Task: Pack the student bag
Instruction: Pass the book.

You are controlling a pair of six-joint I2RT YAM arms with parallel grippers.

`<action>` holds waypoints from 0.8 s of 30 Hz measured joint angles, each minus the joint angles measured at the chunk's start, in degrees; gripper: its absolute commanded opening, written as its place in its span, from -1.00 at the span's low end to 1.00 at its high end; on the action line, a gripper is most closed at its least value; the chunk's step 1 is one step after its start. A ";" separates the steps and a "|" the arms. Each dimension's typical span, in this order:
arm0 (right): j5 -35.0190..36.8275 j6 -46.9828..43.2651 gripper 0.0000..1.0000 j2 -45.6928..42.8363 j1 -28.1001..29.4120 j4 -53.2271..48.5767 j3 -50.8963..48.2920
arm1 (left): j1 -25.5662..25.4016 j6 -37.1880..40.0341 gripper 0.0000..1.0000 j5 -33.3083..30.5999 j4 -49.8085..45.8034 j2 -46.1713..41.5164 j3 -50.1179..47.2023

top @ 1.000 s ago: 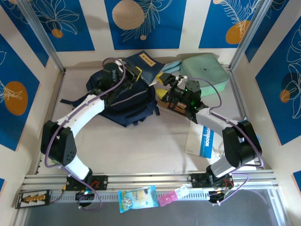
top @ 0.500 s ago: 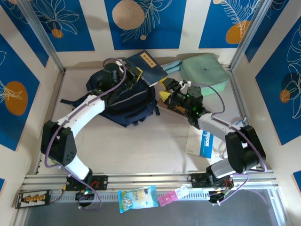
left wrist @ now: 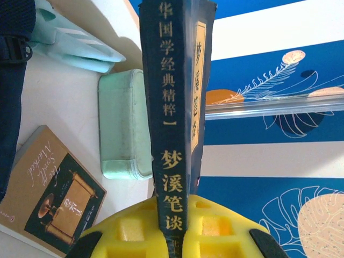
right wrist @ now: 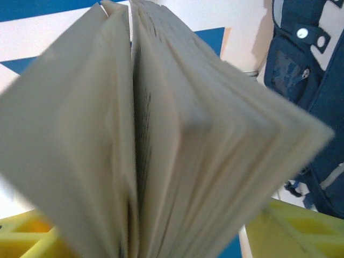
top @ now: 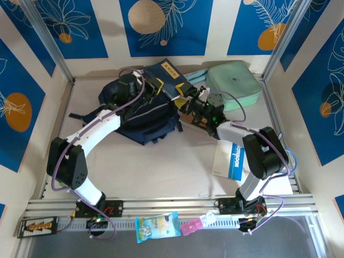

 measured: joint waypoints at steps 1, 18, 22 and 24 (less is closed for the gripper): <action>0.04 0.70 0.22 0.72 0.00 1.25 0.11 | 0.00 -0.04 -1.00 0.02 0.02 0.00 0.00; -2.01 -0.74 -0.91 -2.93 -1.97 -2.75 0.13 | -0.13 1.60 -0.28 0.50 -2.45 -0.13 -0.04; -2.49 -6.19 -0.92 -7.65 -3.69 -12.37 -0.15 | 0.09 7.23 0.27 -0.33 -7.17 -1.73 -0.72; -2.43 -9.16 -0.92 -10.43 -4.55 -16.96 -0.72 | 0.33 11.58 0.43 -1.11 -10.84 -2.99 -1.27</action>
